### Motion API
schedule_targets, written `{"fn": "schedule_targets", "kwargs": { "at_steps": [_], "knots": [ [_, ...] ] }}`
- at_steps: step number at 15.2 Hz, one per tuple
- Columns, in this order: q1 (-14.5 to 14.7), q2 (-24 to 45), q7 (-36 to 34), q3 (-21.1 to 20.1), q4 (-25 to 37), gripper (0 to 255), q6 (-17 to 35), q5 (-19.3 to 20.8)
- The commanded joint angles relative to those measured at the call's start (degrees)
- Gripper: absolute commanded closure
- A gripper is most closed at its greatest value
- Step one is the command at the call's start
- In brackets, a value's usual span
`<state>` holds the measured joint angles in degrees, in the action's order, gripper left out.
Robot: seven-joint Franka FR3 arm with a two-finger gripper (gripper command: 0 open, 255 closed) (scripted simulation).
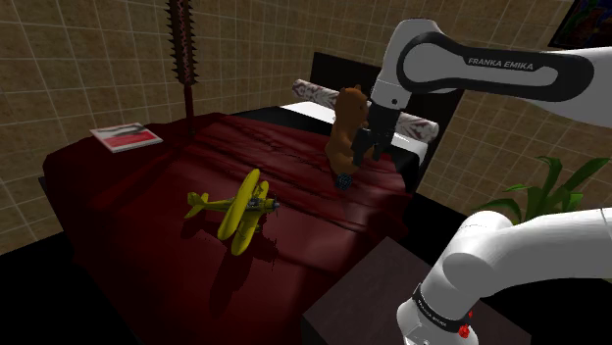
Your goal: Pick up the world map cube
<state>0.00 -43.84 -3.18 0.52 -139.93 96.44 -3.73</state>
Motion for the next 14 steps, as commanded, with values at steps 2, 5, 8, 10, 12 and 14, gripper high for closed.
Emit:
{"fn": "schedule_targets", "kwargs": {
  "at_steps": [2, 5, 8, 10, 12, 14],
  "knots": [
    [-0.38, 1.13, 0.92, 0.74, -0.43, 0, 1.49, 0.59],
    [-1.48, 4.95, 3.60, 2.97, -1.26, 0, 6.01, 2.21],
    [-2.50, 9.38, 6.22, 5.19, -1.43, 0, 10.52, 3.58],
    [-3.10, 12.64, 7.94, 6.66, -1.16, 0, 13.48, 4.31],
    [-3.64, 16.10, 9.67, 8.12, -0.59, 0, 16.35, 4.87],
    [-4.11, 19.75, 11.41, 9.56, 0.29, 0, 19.12, 5.23]
  ]
}}
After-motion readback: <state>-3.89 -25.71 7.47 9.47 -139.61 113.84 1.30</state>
